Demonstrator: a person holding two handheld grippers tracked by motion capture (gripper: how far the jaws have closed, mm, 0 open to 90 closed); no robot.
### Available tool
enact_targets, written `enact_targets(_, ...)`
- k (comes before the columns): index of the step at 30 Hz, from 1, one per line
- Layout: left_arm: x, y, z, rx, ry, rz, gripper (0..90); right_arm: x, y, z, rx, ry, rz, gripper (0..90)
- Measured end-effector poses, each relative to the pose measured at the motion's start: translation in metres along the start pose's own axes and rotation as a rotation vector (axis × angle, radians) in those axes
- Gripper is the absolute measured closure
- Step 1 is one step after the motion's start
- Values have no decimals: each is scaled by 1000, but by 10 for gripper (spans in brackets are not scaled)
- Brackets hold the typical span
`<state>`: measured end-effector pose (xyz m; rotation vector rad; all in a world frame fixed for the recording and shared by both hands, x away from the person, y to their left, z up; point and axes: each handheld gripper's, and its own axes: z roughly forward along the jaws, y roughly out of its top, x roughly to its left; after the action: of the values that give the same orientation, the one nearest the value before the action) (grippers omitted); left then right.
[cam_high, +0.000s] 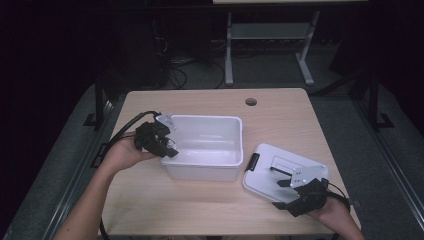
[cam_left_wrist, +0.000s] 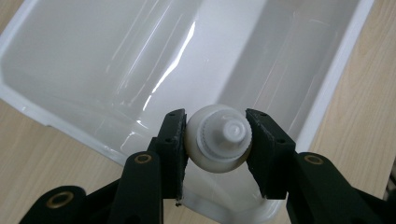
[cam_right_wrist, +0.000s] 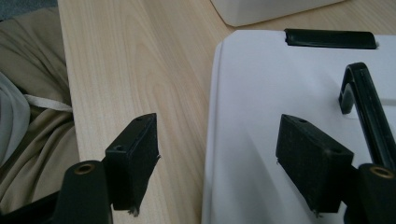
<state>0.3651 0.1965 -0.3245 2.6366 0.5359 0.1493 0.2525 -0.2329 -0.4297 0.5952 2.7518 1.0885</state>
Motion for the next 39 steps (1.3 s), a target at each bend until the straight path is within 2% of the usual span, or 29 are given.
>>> enact_targets(10,2,-5,7,-9,2,-15,595,0,-1,0,6,2,4,290)
enact_targets(30,1,-4,17,31,6,-15,594,0,-1,3,12,13,5,288)
enact_targets(39,3,-3,18,29,9,-16,594,0,-1,3,11,12,8,288)
